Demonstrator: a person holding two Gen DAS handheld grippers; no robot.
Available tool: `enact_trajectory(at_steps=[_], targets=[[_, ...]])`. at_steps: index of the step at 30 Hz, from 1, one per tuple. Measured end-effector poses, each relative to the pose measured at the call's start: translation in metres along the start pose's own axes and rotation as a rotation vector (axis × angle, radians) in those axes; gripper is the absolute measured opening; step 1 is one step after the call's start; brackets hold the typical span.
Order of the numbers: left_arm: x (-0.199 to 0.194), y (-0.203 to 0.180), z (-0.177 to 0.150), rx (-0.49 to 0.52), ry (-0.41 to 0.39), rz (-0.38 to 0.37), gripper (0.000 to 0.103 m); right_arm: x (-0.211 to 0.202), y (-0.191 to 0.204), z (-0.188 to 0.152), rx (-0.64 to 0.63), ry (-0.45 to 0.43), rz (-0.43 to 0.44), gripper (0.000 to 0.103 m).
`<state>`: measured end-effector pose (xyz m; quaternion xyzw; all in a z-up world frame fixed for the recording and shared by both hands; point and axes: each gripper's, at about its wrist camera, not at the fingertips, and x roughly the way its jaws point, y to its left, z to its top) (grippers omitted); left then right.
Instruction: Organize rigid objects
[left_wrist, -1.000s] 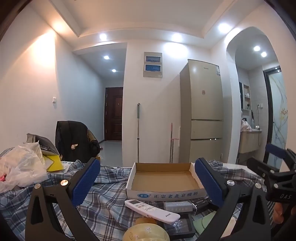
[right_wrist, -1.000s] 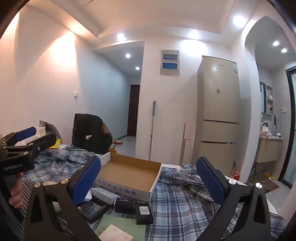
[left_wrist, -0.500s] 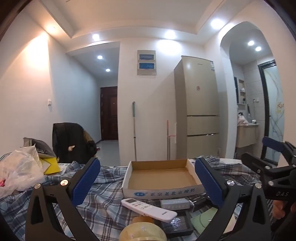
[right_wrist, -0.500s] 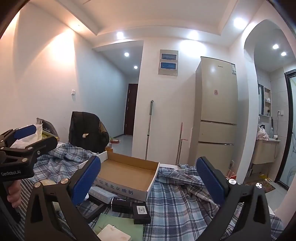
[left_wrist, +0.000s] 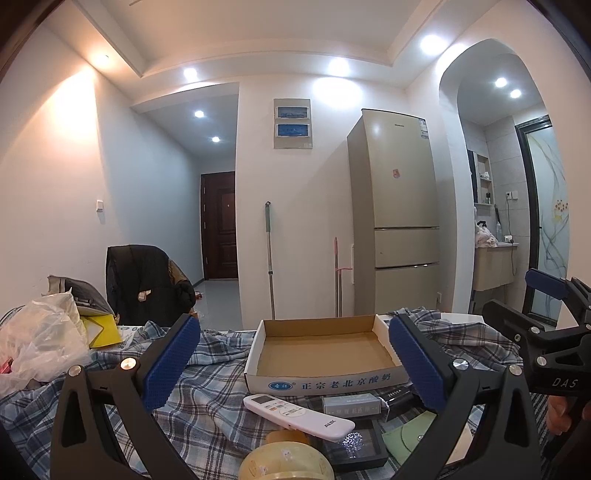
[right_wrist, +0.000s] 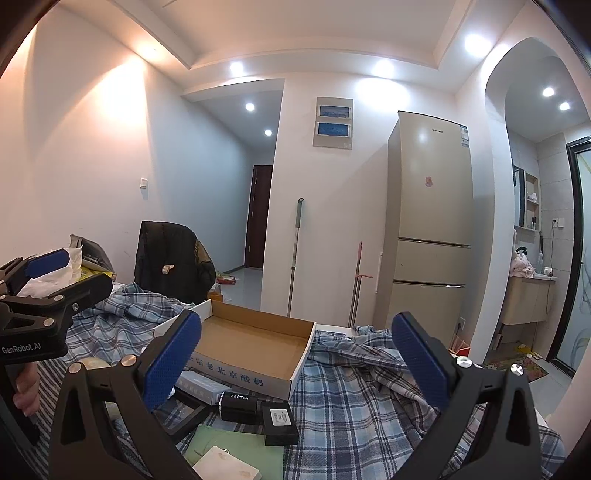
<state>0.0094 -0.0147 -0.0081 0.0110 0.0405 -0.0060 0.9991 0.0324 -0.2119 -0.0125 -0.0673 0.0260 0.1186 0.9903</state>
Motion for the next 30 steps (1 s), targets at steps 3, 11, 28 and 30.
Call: enact_trajectory(at_steps=[3,11,28,30], targets=[[0.0003,-0.001,0.0001,0.001,0.0,0.0,0.103,0.0,-0.0006,0.0001,-0.001,-0.001,0.0,0.103],[-0.0004,0.0001,0.0006,-0.002,-0.004,0.001,0.103,-0.0025,-0.0008,0.0005,-0.005,-0.004,-0.016,0.103],[-0.0013,-0.0003,0.0009,-0.002,-0.008,0.001,0.103,-0.003,0.0024,0.0018,-0.018,-0.008,-0.037,0.103],[-0.0009,-0.0009,0.0014,-0.001,-0.009,0.002,0.103,-0.003,0.0035,0.0013,-0.023,-0.012,-0.036,0.103]])
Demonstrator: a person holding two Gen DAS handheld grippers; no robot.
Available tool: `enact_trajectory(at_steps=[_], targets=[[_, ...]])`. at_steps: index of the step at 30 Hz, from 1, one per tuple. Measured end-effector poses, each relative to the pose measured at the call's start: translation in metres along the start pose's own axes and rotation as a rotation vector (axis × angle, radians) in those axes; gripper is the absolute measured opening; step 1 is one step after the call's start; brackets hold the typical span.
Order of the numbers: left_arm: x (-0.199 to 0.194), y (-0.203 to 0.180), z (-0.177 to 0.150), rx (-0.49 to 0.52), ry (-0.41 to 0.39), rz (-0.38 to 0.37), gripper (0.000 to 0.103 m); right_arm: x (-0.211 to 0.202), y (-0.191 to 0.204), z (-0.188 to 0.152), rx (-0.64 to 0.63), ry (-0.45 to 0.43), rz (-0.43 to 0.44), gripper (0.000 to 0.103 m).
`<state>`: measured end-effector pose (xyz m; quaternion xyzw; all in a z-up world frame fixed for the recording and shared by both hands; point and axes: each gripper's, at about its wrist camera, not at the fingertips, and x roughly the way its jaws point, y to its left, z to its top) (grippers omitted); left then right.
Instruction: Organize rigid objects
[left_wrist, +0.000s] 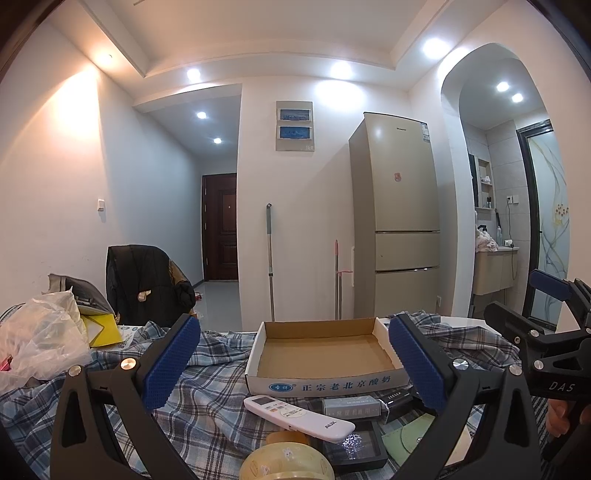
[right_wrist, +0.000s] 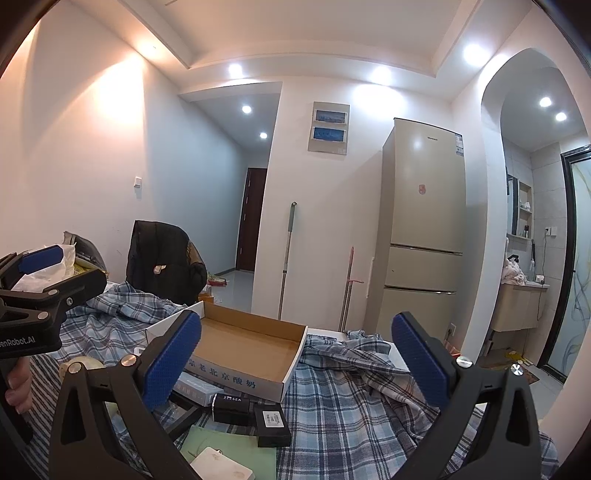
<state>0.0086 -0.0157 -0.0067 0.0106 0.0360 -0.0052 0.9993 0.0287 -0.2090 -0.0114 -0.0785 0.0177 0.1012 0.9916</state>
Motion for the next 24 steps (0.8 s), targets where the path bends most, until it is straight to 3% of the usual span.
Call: enact_trajectory(at_steps=[11,17,24], targets=[[0.0,-0.001,-0.001,-0.002,0.002,-0.001,0.103,-0.007,0.011,0.0,-0.055,-0.036,-0.005,0.103],[-0.004,0.0,-0.001,-0.002,-0.009,-0.052,0.103,0.001,0.007,0.0,-0.032,0.006,-0.003,0.103],[-0.002,0.0,0.0,-0.009,0.008,-0.039,0.103,0.004,0.003,0.0,-0.013,0.019,-0.011,0.103]])
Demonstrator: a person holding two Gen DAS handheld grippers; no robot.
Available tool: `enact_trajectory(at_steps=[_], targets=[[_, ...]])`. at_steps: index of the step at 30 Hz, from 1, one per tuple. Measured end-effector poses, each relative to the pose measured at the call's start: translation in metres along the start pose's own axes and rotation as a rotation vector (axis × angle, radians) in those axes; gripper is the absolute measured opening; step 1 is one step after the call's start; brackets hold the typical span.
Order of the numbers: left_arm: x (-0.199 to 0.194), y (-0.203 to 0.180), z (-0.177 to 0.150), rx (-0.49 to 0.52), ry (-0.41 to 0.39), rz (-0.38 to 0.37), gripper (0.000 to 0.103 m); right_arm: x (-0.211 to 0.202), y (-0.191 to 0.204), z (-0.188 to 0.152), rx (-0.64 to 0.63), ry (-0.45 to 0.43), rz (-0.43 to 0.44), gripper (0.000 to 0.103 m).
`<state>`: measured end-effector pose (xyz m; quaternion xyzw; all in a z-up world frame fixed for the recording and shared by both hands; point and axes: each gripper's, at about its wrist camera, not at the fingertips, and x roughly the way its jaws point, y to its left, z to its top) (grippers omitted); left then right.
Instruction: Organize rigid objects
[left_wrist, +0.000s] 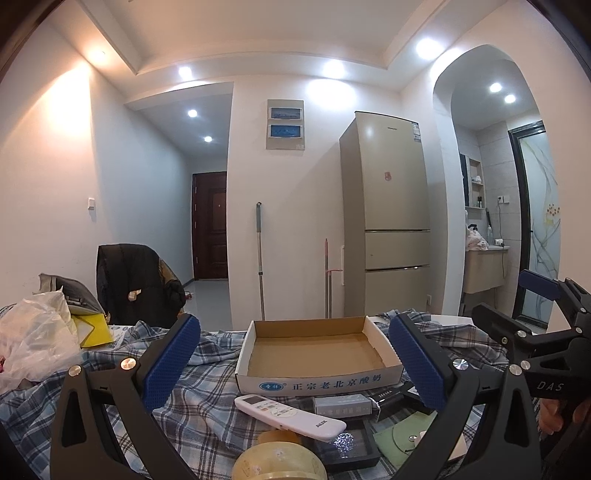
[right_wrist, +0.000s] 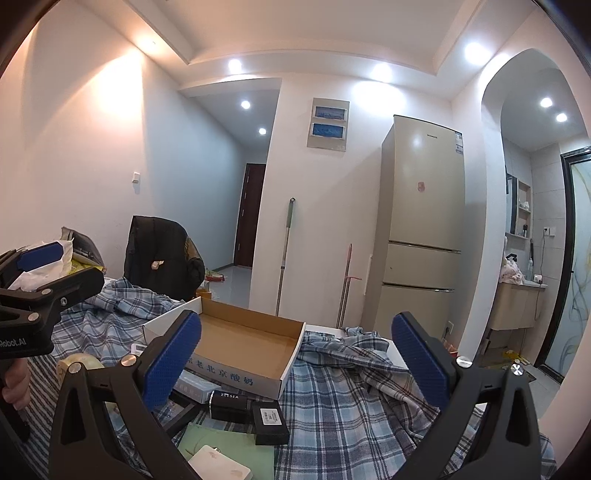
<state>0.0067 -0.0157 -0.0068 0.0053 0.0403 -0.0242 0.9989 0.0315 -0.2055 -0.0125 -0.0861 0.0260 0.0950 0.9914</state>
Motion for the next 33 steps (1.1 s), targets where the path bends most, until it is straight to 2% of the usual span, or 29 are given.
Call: enact_trajectory(at_steps=[4,10,24,28,33], targets=[[0.002,0.001,0.002,0.0,0.014,0.018,0.103,-0.001,0.002,-0.002,-0.012,-0.007,-0.001,0.103],[0.004,0.008,0.002,-0.027,0.021,-0.004,0.103,-0.001,0.002,-0.002,-0.006,-0.003,0.0,0.103],[0.002,0.023,0.004,-0.092,0.025,0.039,0.103,0.004,-0.003,-0.001,0.009,0.027,0.002,0.103],[0.004,0.019,0.004,-0.073,0.04,0.064,0.103,0.005,-0.002,-0.001,0.009,0.036,-0.001,0.103],[-0.001,0.008,0.006,-0.022,0.015,0.053,0.103,0.009,0.011,-0.002,-0.052,0.059,-0.008,0.103]])
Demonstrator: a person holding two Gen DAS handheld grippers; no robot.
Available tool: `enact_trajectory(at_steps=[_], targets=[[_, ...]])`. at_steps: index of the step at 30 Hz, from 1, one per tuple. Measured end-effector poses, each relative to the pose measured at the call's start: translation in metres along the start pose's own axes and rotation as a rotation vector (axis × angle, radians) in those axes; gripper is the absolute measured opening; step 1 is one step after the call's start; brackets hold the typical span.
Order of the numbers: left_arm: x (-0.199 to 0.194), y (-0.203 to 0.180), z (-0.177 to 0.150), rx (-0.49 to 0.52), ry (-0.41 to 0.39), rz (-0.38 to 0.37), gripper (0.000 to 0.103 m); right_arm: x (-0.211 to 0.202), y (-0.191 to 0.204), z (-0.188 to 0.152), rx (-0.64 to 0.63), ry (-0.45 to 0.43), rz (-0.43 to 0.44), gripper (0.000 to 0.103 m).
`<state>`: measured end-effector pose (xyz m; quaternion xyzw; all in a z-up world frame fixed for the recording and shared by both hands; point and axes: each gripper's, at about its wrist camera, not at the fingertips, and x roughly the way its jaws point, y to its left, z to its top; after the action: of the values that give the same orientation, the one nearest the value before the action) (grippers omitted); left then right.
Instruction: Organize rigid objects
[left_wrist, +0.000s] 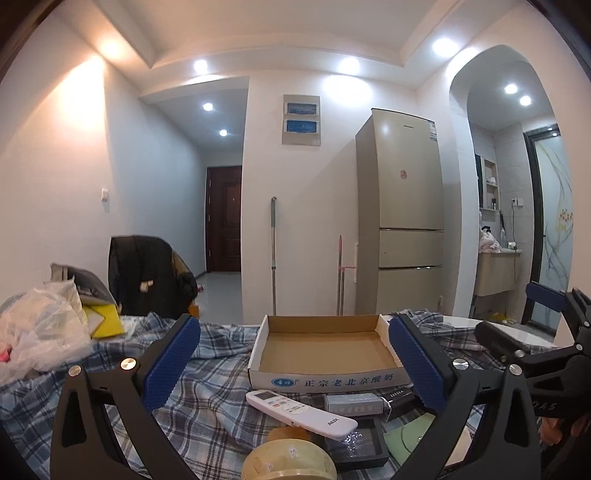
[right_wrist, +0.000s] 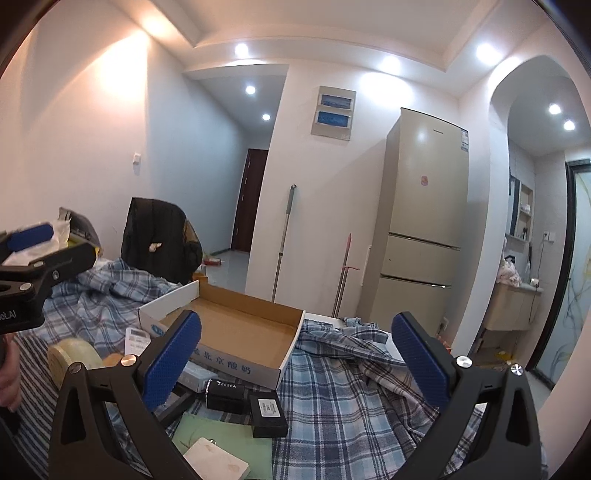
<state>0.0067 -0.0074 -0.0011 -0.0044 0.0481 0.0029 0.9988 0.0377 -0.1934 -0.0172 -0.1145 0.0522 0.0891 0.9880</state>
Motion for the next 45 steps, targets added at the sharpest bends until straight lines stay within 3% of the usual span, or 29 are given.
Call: enact_trajectory(at_steps=[5,16,33,35,37,41,45], targets=[[0.0,-0.007,-0.001,0.043,0.031,0.002,0.103,0.007,-0.002,-0.002,0.007,0.033,-0.006,0.103],[0.001,0.005,-0.001,-0.009,0.037,0.008,0.103,0.015,-0.017,-0.005,0.085,0.084,-0.006,0.103],[-0.001,0.002,-0.002,0.003,0.022,0.019,0.103,0.011,-0.015,-0.001,0.075,0.065,-0.043,0.103],[-0.001,0.003,-0.001,-0.002,0.009,0.065,0.103,0.003,-0.017,0.002,0.08,0.029,-0.098,0.103],[-0.003,0.006,0.0,-0.017,-0.008,0.094,0.103,-0.003,-0.019,0.005,0.089,0.0,-0.096,0.103],[-0.005,0.019,0.004,-0.077,-0.015,0.061,0.103,-0.001,-0.01,0.008,0.037,0.014,-0.081,0.103],[0.003,0.023,0.01,-0.072,0.051,0.039,0.103,0.004,-0.007,0.017,0.039,0.08,-0.036,0.103]])
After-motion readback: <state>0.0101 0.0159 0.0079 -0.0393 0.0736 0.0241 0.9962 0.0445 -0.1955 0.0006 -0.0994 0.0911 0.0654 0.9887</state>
